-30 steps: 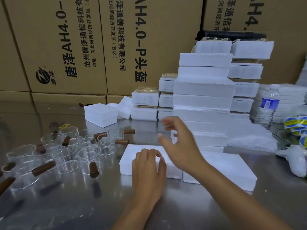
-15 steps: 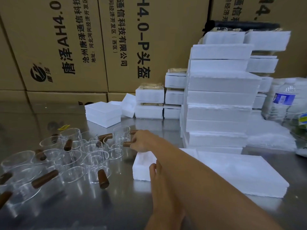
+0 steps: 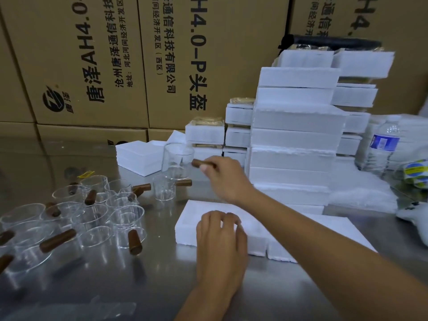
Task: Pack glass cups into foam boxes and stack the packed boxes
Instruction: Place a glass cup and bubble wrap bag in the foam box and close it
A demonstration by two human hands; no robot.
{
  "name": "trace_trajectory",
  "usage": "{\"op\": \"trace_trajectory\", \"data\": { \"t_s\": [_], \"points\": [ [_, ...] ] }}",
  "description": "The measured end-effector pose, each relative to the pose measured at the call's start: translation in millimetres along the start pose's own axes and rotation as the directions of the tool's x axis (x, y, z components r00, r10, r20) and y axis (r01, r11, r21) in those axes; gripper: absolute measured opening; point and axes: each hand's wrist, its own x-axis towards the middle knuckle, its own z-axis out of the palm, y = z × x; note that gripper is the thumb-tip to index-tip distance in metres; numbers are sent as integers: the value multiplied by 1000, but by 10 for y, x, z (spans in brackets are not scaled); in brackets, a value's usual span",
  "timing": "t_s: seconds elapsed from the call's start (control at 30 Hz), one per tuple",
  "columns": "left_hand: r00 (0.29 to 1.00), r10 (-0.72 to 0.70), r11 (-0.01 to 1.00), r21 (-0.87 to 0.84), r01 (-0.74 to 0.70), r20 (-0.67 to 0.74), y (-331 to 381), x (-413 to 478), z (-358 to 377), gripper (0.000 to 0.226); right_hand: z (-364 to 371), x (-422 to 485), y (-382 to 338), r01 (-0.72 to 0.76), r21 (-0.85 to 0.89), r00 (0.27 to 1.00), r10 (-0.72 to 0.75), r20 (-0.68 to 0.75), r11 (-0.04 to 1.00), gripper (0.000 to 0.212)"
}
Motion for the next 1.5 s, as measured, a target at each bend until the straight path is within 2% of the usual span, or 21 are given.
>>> {"op": "trace_trajectory", "data": {
  "t_s": [0.03, 0.07, 0.1, 0.13, 0.2, 0.27, 0.33, 0.43, 0.5, 0.63, 0.77, 0.87, 1.0, 1.03, 1.1, 1.2, 1.3, 1.37, 1.5],
  "points": [
    [996, 3, 995, -99, 6, 94, -98, 70, -329, 20, -154, -111, 31, 29, 39, 999, -28, -41, 999, 23],
    [998, -16, 986, -166, 25, 54, 33, -64, -432, 19, -308, -234, 72, 50, 78, 996, -44, -76, 996, 20],
    [994, -101, 968, -225, 108, 42, 59, -23, -537, 17, -457, -361, 128, 58, 118, 994, -47, -100, 991, 17],
    [988, -148, 951, -282, 130, -45, 52, 48, -573, 14, -601, -493, 189, 55, 152, 993, -39, -110, 987, 14],
    [948, -319, 831, -487, 270, -19, 258, 3, -606, 15, -846, -746, 315, 30, 181, 996, -14, -91, 983, 14],
    [889, -453, 581, -736, 348, 62, 326, 77, -632, 15, -1022, -968, 430, -11, 204, 998, 23, -58, 979, 16],
    [846, -475, 328, -842, 428, 244, 438, 210, -657, 29, -1141, -1152, 532, -62, 220, 997, 71, -31, 973, 16],
    [771, -334, 29, -812, 583, 542, 737, 300, -588, 59, -1223, -1325, 653, -112, 244, 993, 118, -11, 963, 18],
    [696, -273, -88, -738, 669, 664, 849, 338, -525, 60, -1252, -1385, 728, -114, 266, 992, 125, -24, 957, 20],
    [658, -271, -114, -702, 703, 703, 870, 272, -396, 36, -1303, -1446, 894, -124, 291, 991, 135, -19, 949, 16],
    [635, -328, -160, -704, 692, 699, 765, 242, -366, 51, -1357, -1381, 1151, -189, 366, 967, 238, -95, 911, 14],
    [649, -341, -179, -725, 665, 680, 698, 258, -387, 57, -1434, -1199, 1499, -258, 395, 884, 381, -271, 881, 12],
    [671, -348, -200, -751, 629, 655, 655, 246, -358, 27, -1481, -921, 2010, -432, 277, 745, 512, -428, 858, 15],
    [675, -348, -194, -754, 627, 651, 651, 244, -346, 27, -1477, -888, 2116, -474, 219, 739, 521, -428, 853, 16],
    [673, -352, -184, -753, 631, 650, 652, 246, -327, 35, -1459, -873, 2307, -523, 48, 788, 504, -352, 851, 25],
    [678, -350, -183, -757, 628, 647, 655, 249, -315, 45, -1394, -904, 2501, -474, -187, 873, 433, -222, 860, 43],
    [695, -327, -175, -764, 621, 640, 650, 246, -302, 32, -1340, -888, 2546, -501, -191, 865, 477, -159, 844, 53],
    [704, -313, -169, -767, 619, 638, 648, 238, -291, 31, -1283, -880, 2582, -533, -206, 846, 521, -112, 820, 57],
    [716, -305, -150, -774, 615, 628, 655, 232, -289, 29, -1160, -911, 2645, -569, -352, 821, 541, -185, 743, 43]
  ]
}}
